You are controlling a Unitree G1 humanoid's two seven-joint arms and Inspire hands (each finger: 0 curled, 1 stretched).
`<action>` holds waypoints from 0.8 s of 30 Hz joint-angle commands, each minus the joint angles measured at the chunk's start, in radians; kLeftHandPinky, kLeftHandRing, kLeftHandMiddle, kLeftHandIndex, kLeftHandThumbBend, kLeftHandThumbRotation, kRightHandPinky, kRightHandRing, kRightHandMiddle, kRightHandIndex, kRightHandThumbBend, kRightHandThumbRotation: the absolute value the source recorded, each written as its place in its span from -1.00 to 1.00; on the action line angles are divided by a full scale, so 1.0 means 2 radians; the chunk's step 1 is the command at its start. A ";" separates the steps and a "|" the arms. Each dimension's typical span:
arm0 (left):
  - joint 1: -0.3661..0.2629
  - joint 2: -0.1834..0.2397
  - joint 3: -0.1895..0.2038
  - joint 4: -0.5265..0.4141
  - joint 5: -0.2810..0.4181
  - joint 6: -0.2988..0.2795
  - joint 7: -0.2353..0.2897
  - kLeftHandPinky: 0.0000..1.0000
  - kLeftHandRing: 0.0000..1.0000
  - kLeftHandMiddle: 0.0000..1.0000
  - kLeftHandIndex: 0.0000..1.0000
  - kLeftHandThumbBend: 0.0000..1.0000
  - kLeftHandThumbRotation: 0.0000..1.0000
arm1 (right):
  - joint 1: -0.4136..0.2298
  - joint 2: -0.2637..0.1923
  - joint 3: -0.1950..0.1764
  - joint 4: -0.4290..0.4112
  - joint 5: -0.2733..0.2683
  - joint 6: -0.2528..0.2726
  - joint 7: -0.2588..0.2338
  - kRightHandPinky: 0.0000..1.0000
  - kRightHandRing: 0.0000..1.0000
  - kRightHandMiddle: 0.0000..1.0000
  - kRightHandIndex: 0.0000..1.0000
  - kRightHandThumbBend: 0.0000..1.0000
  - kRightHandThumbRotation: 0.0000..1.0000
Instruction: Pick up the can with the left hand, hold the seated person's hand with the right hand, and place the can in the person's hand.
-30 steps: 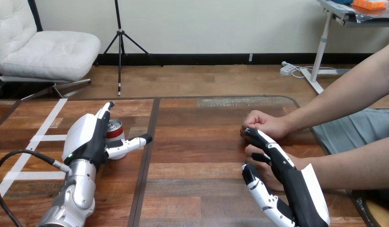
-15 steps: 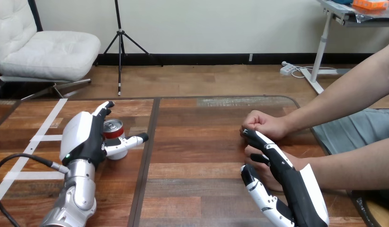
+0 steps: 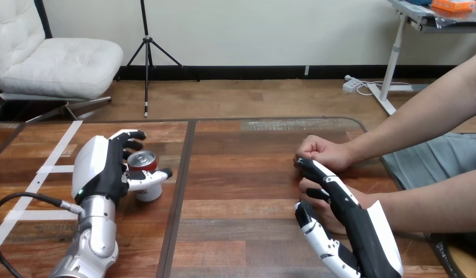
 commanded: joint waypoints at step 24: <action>-0.045 -0.005 0.003 0.018 -0.008 -0.010 0.013 0.08 0.19 0.27 0.32 0.44 -1.00 | -0.020 -0.007 -0.006 -0.023 0.001 -0.006 0.001 0.59 0.77 0.78 0.73 -0.18 0.41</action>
